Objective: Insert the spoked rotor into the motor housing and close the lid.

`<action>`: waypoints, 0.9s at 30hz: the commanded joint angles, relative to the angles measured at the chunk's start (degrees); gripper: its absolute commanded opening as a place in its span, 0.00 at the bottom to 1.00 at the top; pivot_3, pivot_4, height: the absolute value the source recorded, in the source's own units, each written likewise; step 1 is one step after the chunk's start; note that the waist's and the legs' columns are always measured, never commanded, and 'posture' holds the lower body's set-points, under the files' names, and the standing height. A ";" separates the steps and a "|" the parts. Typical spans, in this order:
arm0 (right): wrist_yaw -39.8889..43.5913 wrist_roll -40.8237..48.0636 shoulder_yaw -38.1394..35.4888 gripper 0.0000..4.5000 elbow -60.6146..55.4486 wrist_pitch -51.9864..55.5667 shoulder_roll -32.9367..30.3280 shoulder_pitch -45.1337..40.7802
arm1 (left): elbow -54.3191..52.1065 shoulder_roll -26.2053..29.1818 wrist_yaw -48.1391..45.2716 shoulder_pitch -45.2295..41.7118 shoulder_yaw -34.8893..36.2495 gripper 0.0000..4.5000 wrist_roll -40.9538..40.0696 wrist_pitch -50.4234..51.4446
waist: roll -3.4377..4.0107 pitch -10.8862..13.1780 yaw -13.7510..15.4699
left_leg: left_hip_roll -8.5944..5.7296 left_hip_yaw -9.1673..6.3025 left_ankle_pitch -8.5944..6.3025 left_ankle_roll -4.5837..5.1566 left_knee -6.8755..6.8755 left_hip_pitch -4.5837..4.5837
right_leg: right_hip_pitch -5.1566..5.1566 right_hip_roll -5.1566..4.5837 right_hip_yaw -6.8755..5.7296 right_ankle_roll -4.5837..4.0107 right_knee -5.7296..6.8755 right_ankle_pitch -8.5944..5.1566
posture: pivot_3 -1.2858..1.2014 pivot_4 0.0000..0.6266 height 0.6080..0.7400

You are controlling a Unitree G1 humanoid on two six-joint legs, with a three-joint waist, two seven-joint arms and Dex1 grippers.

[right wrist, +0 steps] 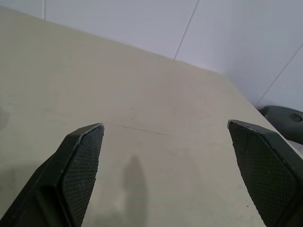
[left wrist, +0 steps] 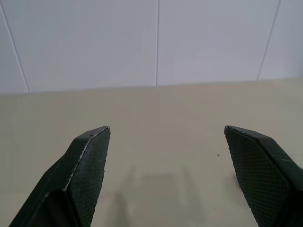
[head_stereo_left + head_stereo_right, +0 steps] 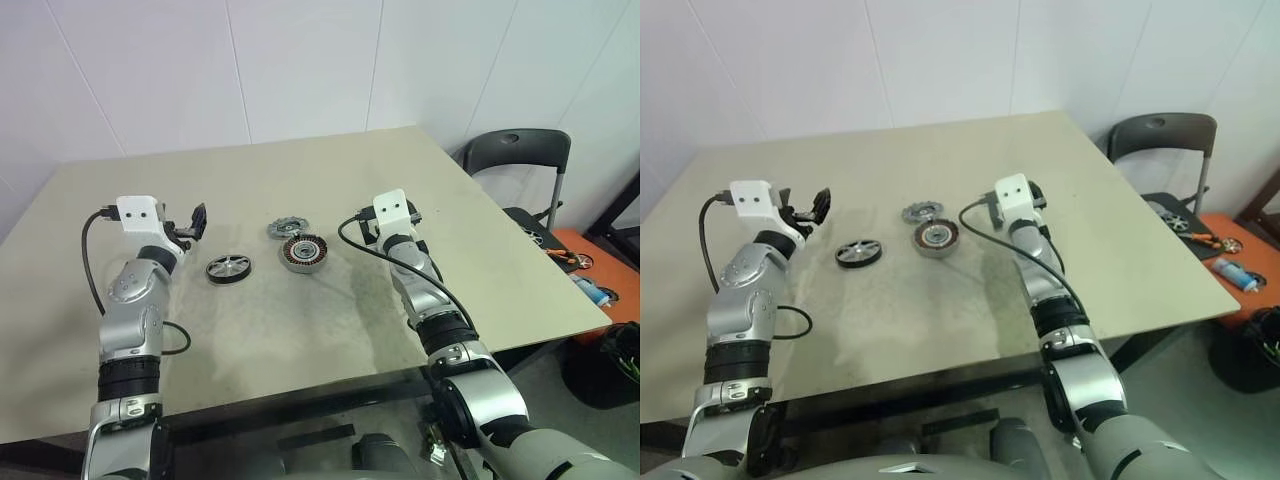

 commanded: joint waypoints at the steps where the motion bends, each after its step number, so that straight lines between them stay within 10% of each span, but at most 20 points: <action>1: 6.37 1.58 1.76 0.97 -3.04 -1.63 0.38 -3.57 | 0.37 0.54 -0.34 -1.85 0.26 0.91 0.24 -1.57 | 0.00 0.00 -0.01 | 0.00 0.00 0.00 0.00 0.00 0.00 | 0.00 0.00 0.00 0.00 0.00 0.00 | 0.52 0.00 1.00; 15: 62.51 2.00 21.72 0.97 4.36 -12.77 -2.47 -22.81 | -0.70 -3.16 2.21 0.87 1.33 0.91 0.19 -4.08 | -0.01 0.00 -1.23 | -0.01 -0.10 0.00 -0.02 0.03 0.00 | 0.02 -0.02 -0.07 0.01 -0.01 0.00 | 0.52 0.00 1.00; 27: 66.16 -10.10 28.29 0.97 31.75 -25.57 -1.94 -31.28 | -6.48 -6.37 6.12 7.83 2.75 0.91 -0.17 -4.84 | -0.01 0.01 -1.03 | -0.03 -0.08 0.00 -0.03 -0.01 -0.06 | -0.06 -0.04 -0.07 0.00 0.01 0.00 | 0.52 0.00 1.00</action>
